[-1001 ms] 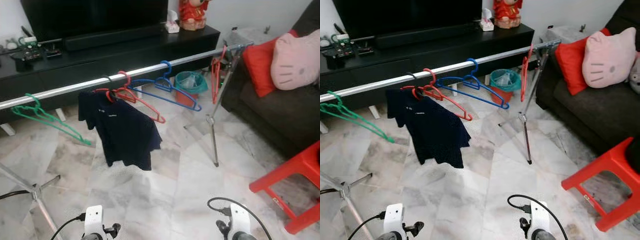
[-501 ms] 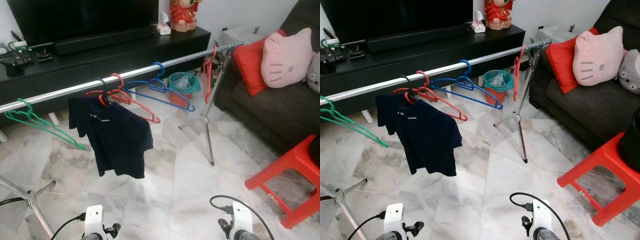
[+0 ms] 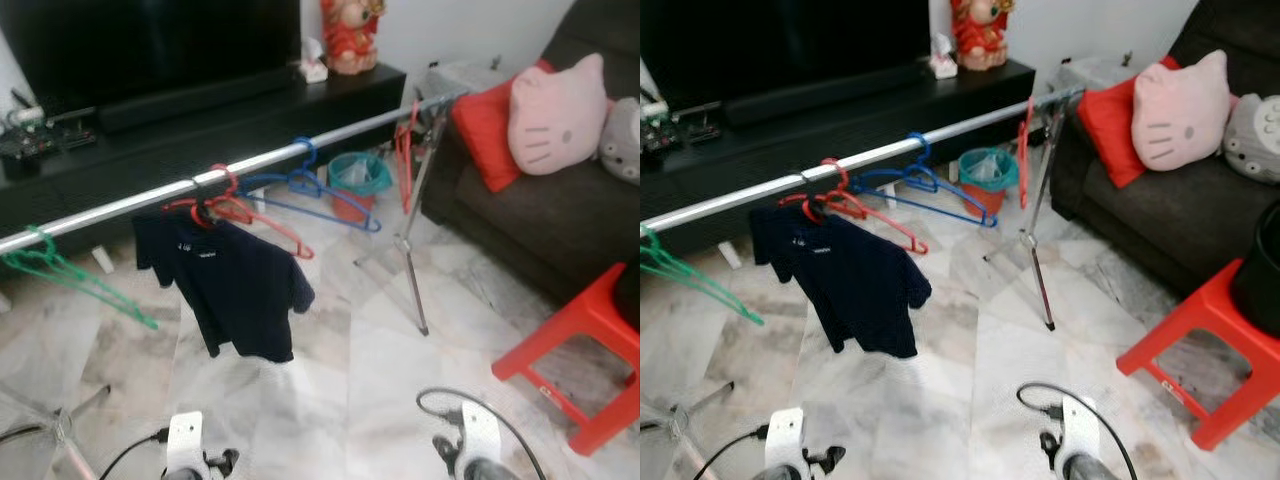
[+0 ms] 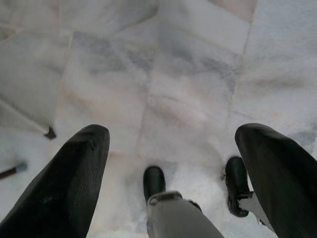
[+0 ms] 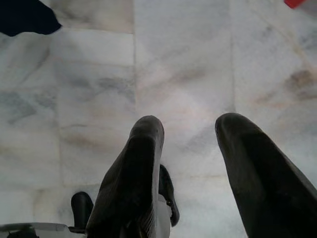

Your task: Hang hanger

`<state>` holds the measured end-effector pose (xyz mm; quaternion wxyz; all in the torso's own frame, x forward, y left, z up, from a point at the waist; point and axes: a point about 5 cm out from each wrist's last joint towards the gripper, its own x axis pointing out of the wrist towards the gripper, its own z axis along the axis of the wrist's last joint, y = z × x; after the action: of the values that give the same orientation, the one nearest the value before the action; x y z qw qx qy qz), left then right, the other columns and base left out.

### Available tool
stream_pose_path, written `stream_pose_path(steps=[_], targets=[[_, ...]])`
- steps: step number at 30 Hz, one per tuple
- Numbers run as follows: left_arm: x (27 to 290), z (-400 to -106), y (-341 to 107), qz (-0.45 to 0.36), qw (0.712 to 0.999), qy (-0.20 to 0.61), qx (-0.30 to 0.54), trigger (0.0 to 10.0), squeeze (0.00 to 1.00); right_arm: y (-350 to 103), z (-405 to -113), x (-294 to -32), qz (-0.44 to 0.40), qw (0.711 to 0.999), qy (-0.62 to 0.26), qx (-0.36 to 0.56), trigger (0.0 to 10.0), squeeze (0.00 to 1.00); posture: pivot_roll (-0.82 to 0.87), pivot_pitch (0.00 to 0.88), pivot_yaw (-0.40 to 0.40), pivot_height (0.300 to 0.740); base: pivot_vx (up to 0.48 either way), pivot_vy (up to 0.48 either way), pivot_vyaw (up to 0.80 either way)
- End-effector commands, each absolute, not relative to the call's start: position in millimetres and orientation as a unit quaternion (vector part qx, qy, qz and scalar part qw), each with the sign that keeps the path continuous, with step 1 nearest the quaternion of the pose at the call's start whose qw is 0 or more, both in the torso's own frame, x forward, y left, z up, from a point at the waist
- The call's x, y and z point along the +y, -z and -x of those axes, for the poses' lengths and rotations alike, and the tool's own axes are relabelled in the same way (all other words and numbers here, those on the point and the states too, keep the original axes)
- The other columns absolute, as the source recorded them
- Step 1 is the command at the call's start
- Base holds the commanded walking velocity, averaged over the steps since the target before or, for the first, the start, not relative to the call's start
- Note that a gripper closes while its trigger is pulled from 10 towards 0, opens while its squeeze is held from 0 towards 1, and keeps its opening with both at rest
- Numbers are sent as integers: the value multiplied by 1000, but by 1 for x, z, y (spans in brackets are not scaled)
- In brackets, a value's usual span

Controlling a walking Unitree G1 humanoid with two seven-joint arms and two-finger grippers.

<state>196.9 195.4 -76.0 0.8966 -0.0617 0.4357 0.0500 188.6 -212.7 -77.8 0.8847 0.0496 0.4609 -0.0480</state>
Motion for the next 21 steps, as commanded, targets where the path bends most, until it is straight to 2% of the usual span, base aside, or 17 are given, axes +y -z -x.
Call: stream_pose_path(steps=[1,21], targets=[[198,-199,75,54,898,-48,434,10000,0,77,-191,-212,-53,887,49,456,10000,0,-68,0,15,740,281,0,-706],[196,-199,75,52,898,-41,435,10000,0,77,-199,-189,-57,888,44,454,10000,0,-70,0,19,740,292,0,-696]])
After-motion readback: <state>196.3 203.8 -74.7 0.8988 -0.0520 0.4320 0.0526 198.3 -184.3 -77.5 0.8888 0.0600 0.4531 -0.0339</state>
